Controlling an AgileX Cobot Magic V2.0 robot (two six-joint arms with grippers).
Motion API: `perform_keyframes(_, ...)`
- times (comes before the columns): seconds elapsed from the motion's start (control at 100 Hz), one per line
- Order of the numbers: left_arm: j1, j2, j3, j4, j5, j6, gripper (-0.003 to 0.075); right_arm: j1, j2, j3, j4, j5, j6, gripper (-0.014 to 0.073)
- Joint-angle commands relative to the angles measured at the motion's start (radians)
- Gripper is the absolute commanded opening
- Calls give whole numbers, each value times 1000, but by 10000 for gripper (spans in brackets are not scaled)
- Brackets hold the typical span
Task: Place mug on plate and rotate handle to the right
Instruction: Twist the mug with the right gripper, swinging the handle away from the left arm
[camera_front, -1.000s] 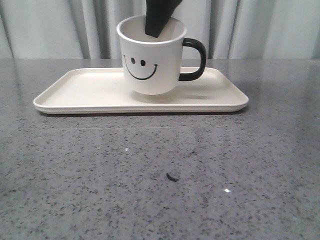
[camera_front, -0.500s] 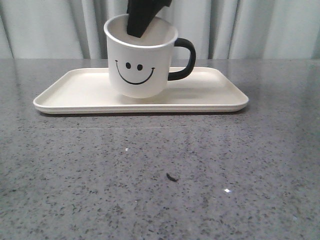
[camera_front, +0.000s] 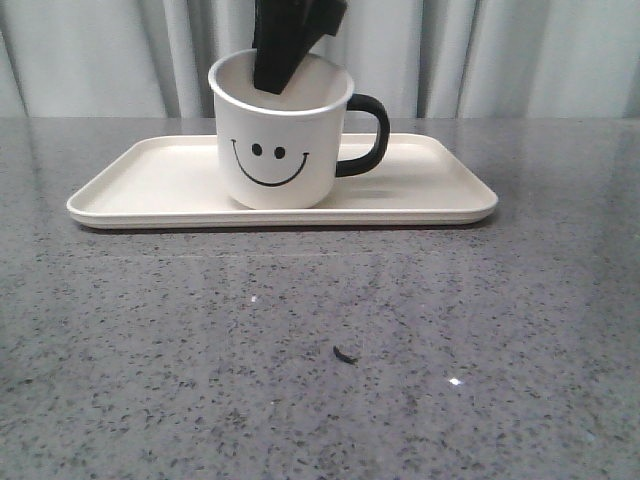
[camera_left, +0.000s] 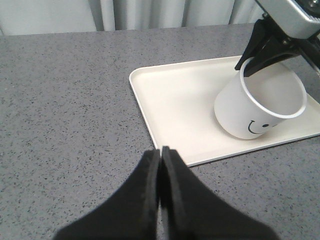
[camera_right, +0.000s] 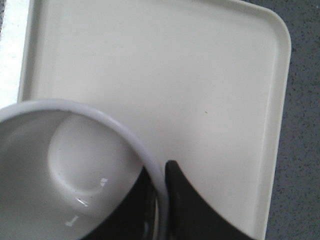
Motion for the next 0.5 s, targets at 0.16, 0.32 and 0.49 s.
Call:
perform_keyframes(0.16, -8, 2, -24, 33, -53, -8, -19, -2, -55, -33, 19, -22, -8, 124)
perform_keyframes(0.32, -8, 2, -24, 33, -53, -8, -19, -2, -58, -33, 19, -38, -8, 351)
perform_keyframes(0.49, -8, 2, -24, 33, -53, -8, -19, -2, -76, -33, 19, -50, -8, 361)
